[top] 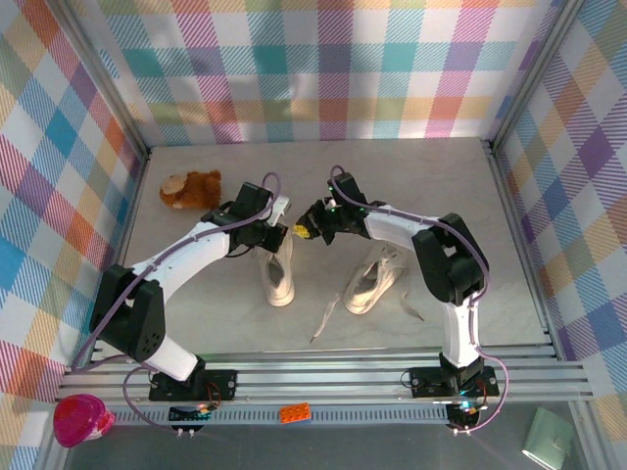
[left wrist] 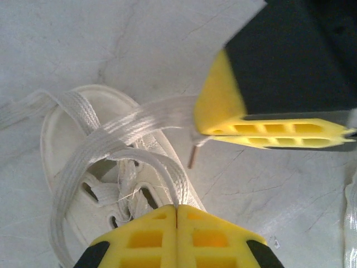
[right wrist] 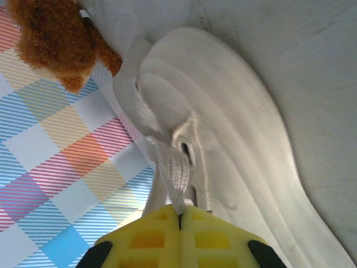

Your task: Tie the shoes

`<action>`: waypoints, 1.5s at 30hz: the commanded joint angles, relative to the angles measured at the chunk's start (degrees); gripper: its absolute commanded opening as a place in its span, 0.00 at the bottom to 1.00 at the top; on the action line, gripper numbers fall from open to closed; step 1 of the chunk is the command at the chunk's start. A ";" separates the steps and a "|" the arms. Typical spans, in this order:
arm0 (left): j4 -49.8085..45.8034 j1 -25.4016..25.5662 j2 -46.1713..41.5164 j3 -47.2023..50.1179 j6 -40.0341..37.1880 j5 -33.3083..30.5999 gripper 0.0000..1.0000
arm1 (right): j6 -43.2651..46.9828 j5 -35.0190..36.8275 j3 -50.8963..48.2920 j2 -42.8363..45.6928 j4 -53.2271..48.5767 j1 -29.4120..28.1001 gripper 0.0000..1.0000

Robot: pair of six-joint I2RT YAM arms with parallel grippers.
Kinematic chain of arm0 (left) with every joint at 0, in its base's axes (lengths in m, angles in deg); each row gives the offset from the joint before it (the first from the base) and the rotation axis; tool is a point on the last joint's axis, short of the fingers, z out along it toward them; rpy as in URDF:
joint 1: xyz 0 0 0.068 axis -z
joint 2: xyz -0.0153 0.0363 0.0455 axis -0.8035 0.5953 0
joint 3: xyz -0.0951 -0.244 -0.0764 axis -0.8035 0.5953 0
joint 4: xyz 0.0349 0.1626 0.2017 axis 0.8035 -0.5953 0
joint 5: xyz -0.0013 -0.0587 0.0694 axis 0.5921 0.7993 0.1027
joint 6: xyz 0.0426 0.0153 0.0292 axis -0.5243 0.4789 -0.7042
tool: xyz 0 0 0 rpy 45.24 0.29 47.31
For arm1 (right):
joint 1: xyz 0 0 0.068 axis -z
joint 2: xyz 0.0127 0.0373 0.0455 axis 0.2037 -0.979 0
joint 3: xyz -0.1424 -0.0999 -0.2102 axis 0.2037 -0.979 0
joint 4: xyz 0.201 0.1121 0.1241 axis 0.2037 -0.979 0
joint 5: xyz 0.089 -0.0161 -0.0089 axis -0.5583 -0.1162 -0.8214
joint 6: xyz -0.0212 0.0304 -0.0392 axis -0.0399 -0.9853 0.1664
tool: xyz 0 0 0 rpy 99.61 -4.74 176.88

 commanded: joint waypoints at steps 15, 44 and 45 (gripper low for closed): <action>7.76 -0.87 -1.68 1.68 8.49 5.35 0.00 | -14.93 3.30 -4.52 -0.11 15.51 -3.10 0.00; 8.79 -11.10 -7.21 11.35 14.31 19.39 0.14 | -18.08 3.27 -2.70 -3.67 18.53 -4.70 0.00; 11.02 -10.83 -7.01 12.11 14.74 19.42 0.16 | -18.06 3.21 -2.70 -3.75 18.58 -4.70 0.00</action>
